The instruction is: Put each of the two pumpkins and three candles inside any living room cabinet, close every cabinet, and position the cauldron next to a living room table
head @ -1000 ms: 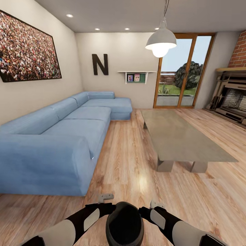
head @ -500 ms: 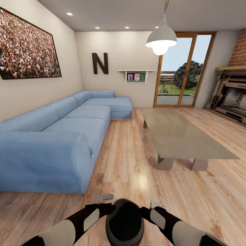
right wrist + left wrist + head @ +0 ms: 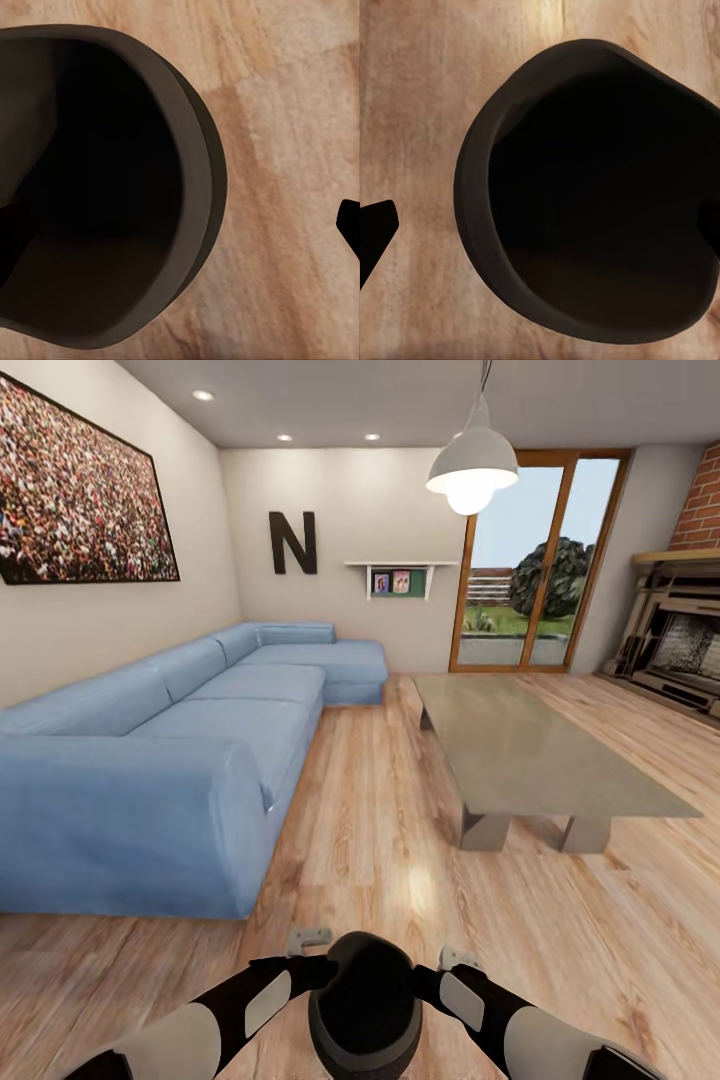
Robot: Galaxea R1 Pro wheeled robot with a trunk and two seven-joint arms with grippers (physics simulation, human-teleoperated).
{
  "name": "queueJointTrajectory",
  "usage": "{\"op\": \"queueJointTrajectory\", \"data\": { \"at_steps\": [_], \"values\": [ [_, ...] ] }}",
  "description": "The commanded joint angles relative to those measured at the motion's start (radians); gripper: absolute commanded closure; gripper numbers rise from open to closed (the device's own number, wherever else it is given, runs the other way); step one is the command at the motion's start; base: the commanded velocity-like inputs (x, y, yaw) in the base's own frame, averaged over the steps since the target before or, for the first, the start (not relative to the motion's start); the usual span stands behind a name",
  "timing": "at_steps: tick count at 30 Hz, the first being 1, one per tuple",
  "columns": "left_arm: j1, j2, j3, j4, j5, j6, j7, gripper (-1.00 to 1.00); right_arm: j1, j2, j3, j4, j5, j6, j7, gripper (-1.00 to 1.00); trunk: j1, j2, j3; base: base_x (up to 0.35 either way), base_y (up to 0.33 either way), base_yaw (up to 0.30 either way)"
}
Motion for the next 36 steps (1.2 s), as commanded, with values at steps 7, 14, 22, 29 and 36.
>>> {"op": "queueJointTrajectory", "data": {
  "at_steps": [7, 14, 22, 29, 36],
  "values": [
    [-0.001, 0.001, -0.008, -0.002, 0.008, 0.001, 0.006, -1.0, -0.001, 0.0, 0.006, -0.002, -0.004, 0.003, -0.006, -1.0, 0.027, -0.05, -0.023, 0.0, 0.0, 0.0],
    [-0.001, 0.001, -0.008, -0.002, 0.008, -0.001, 0.005, -1.0, 0.0, 0.001, 0.006, -0.002, 0.001, 0.003, -0.007, -1.0, 0.054, -0.099, -0.045, 0.0, 0.0, 0.0],
    [-0.001, 0.0, -0.009, -0.002, 0.008, -0.001, -0.001, -1.0, 0.001, 0.001, 0.003, -0.002, 0.063, 0.001, -0.006, -1.0, 0.084, -0.155, -0.07, 0.0, 0.0, 0.0],
    [-0.001, -0.001, -0.009, -0.002, 0.008, -0.001, -0.004, -1.0, 0.001, 0.0, 0.003, 0.002, 0.068, 0.002, 0.061, -1.0, 0.111, -0.204, -0.092, 0.0, 0.0, 0.0],
    [-0.001, -0.001, -0.009, -0.002, 0.007, -0.001, -0.004, -1.0, 0.001, 0.001, 0.003, 0.004, 0.068, 0.002, 0.078, -1.0, 0.118, -0.213, -0.118, 0.0, 0.0, 0.0]
  ]
}}
